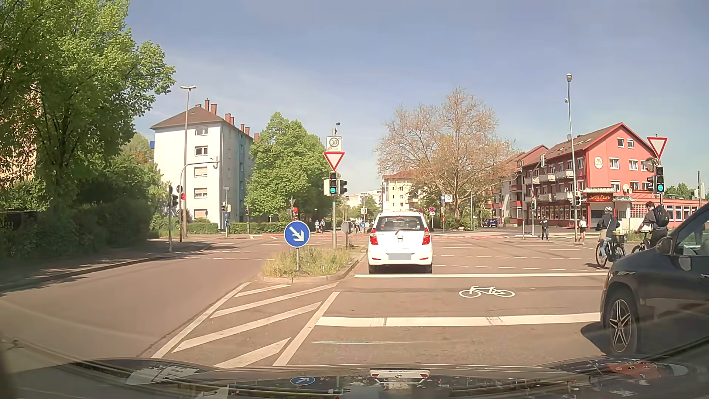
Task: Follow the waypoints while adhering to traffic rules and regulations
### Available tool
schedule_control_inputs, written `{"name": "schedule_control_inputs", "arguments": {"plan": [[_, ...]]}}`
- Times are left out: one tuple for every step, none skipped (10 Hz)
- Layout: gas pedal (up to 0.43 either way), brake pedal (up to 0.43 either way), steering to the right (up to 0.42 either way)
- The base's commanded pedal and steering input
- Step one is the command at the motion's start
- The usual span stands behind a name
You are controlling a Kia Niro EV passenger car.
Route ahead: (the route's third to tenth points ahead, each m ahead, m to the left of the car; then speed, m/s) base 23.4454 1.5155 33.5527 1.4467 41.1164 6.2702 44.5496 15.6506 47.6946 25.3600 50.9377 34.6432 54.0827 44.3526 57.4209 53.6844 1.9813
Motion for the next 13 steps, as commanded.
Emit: {"name": "schedule_control_inputs", "arguments": {"plan": [[0.087,0.0,-0.008],[0.087,0.0,-0.008],[0.087,0.0,-0.007],[0.087,0.0,-0.007],[0.087,0.0,-0.007],[0.087,0.0,-0.005],[0.087,0.0,-0.003],[0.087,0.0,0.004],[0.087,0.0,0.012],[0.087,0.0,0.018],[0.087,0.0,0.025],[0.087,0.0,0.033],[0.087,0.0,0.038]]}}
